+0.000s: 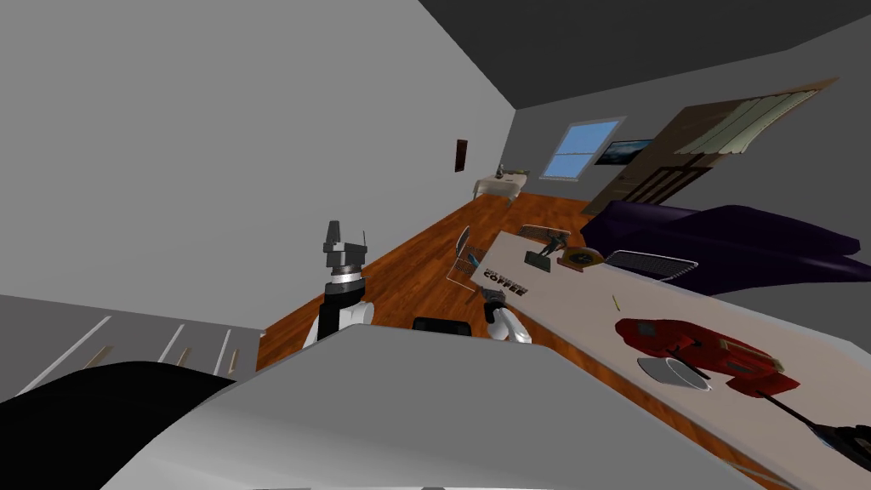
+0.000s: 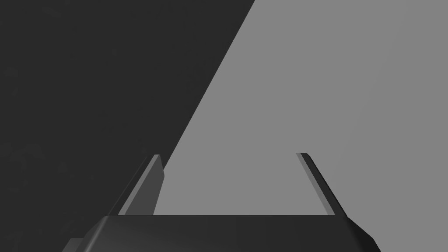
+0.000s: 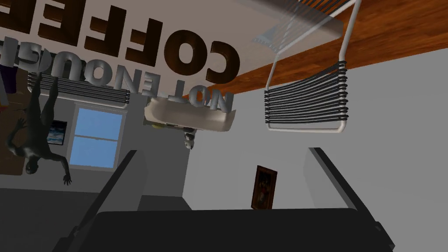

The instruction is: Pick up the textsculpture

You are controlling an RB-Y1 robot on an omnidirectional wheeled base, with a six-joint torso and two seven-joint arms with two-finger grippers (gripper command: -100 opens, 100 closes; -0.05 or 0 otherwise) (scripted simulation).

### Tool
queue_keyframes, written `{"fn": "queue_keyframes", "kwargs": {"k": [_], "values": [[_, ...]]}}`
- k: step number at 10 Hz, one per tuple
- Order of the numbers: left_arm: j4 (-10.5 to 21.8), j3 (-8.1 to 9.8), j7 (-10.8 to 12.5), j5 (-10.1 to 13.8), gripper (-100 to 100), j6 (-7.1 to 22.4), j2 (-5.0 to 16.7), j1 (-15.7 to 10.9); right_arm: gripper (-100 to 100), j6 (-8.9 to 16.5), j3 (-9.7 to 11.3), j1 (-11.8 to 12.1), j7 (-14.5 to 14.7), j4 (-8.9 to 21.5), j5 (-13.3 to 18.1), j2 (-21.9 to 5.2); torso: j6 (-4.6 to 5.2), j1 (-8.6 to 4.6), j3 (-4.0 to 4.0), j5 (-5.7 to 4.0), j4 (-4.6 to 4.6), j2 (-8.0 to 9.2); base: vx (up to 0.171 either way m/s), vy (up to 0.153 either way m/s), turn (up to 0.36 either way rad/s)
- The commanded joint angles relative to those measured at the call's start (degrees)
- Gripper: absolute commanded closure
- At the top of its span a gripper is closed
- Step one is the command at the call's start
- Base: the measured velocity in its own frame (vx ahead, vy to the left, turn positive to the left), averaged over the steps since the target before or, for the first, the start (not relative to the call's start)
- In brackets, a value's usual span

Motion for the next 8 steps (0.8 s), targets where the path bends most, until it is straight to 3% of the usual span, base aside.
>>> {"fn": "queue_keyframes", "kwargs": {"k": [1,2,3,4,5,8], "values": [[0.00,0.00,0.00,0.00,0,0.00,0.00,0.00,-100,1.14,0.43,-0.47,0.92,2.44,1.81,0.09,0.00,0.00,0.00,0.00,0.00,0.00,0.042,-0.029,0.028],[0.00,0.00,0.00,0.00,0,0.00,0.00,0.00,-100,3.19,1.45,-1.71,2.73,4.39,4.24,-0.01,0.02,0.01,0.00,0.00,-0.01,0.02,0.040,-0.035,0.036],[0.00,0.00,0.00,0.00,0,0.00,0.00,0.00,-100,3.19,1.45,-1.71,2.73,5.54,4.24,-0.01,0.00,-0.01,0.00,0.00,0.00,0.01,0.038,-0.036,0.028],[0.00,0.00,0.00,0.00,0,0.00,0.00,0.00,-100,5.12,2.47,-2.93,4.54,7.93,6.55,-0.12,0.02,-0.02,0.01,-0.01,0.00,0.03,0.053,-0.037,0.042],[0.00,0.00,0.00,0.00,0,0.00,0.00,0.00,-100,5.12,2.47,-2.93,4.54,8.57,6.55,-0.12,0.01,-0.02,-0.01,-0.01,-0.01,-0.02,0.044,-0.024,0.025],[0.00,0.00,0.00,0.00,0,0.00,0.00,0.00,-100,8.63,4.51,-5.27,8.07,13.55,10.77,-0.42,0.02,0.00,0.00,0.00,-0.01,0.01,0.048,-0.034,0.033]]}}
